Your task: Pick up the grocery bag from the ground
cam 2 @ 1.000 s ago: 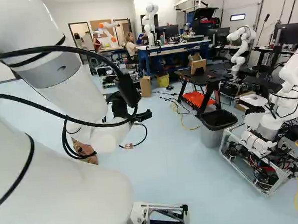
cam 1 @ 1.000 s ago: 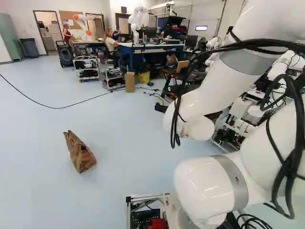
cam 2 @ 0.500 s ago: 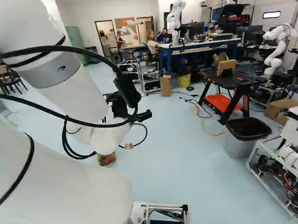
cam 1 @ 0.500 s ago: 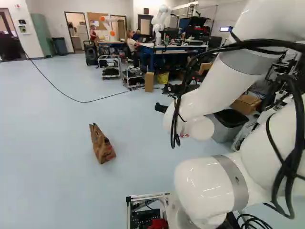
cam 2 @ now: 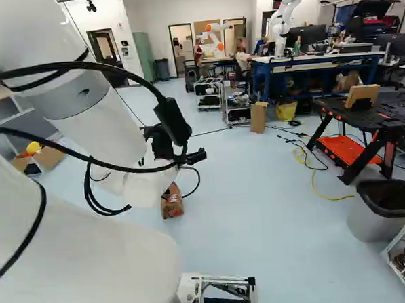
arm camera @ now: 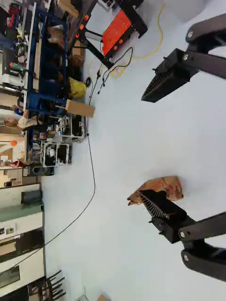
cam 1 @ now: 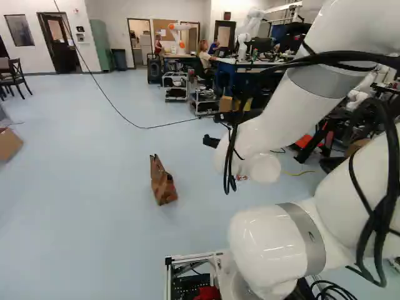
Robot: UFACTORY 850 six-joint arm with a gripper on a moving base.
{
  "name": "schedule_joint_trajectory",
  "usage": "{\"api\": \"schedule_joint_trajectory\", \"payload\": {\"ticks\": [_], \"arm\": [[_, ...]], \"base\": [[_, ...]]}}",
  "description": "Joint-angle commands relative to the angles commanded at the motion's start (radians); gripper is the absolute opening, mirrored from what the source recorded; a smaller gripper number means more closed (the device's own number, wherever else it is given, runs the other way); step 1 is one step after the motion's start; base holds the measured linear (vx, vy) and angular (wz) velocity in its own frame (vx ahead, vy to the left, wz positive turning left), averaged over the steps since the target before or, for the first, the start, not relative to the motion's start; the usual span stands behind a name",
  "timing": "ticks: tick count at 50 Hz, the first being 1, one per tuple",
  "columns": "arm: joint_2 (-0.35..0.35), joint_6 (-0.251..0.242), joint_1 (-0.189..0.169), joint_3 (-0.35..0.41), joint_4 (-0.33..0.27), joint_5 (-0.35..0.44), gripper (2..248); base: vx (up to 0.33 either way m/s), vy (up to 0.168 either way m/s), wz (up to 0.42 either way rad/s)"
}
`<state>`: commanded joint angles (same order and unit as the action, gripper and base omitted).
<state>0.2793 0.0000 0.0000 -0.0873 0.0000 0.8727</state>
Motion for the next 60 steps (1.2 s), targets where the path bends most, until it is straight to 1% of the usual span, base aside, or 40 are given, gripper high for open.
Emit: {"api": "schedule_joint_trajectory", "payload": {"ticks": [12, 36, 60], "arm": [[0.000, 0.000, 0.000, 0.000, 0.000, 0.000, 247], [0.000, 0.000, 0.000, 0.000, 0.000, 0.000, 247], [0.000, 0.000, 0.000, 0.000, 0.000, 0.000, 247]], "base": [[0.119, 0.171, 0.181], [0.166, 0.153, 0.101], [0.206, 0.141, -0.011]]}}
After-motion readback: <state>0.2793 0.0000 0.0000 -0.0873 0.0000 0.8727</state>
